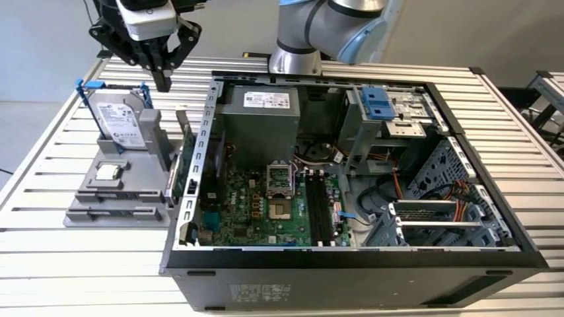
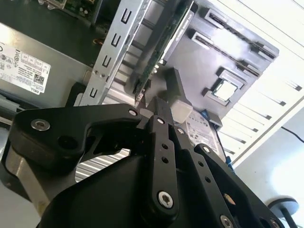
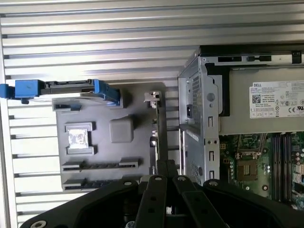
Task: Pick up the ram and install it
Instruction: 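Reach for the ram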
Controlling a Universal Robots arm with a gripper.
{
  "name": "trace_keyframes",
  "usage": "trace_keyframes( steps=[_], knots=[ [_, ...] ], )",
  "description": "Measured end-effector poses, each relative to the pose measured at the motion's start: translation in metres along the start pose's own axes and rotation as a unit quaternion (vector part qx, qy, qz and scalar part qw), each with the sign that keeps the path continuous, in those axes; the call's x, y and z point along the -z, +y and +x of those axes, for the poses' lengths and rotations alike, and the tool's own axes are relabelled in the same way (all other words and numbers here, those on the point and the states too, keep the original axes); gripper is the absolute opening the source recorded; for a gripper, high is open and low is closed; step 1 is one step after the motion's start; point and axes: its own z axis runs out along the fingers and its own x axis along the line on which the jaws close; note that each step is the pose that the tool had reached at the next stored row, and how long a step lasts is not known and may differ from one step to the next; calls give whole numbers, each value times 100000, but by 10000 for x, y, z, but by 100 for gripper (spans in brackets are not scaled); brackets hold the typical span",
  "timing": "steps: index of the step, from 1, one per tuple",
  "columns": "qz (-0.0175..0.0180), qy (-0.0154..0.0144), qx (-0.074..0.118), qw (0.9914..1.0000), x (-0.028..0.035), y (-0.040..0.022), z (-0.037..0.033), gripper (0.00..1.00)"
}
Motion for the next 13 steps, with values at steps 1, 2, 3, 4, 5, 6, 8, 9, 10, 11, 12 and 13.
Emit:
trace_keyframes(
  steps=[1,2,3,4,5,6,8,9,10,11,12,13],
  knots=[
    [-4,-1,3,100000,1,-2,25,0],
    [-7,1,4,100000,1,-4,51,0],
    [-8,3,3,100000,2,-5,75,0],
    [-15,-1,-1,100000,2,-7,102,0],
    [-14,3,-2,100000,3,-8,127,0],
    [-19,0,-1,100000,4,-10,154,0],
    [-25,1,-2,100000,5,-13,205,0],
    [-26,0,-1,100000,6,-15,229,0],
    [-26,4,0,100000,6,-17,254,0],
    [-29,0,3,100000,7,-18,278,0],
    [-25,5,1,100000,8,-20,303,0],
    [-30,1,-3,100000,8,-21,327,0]
  ],
)
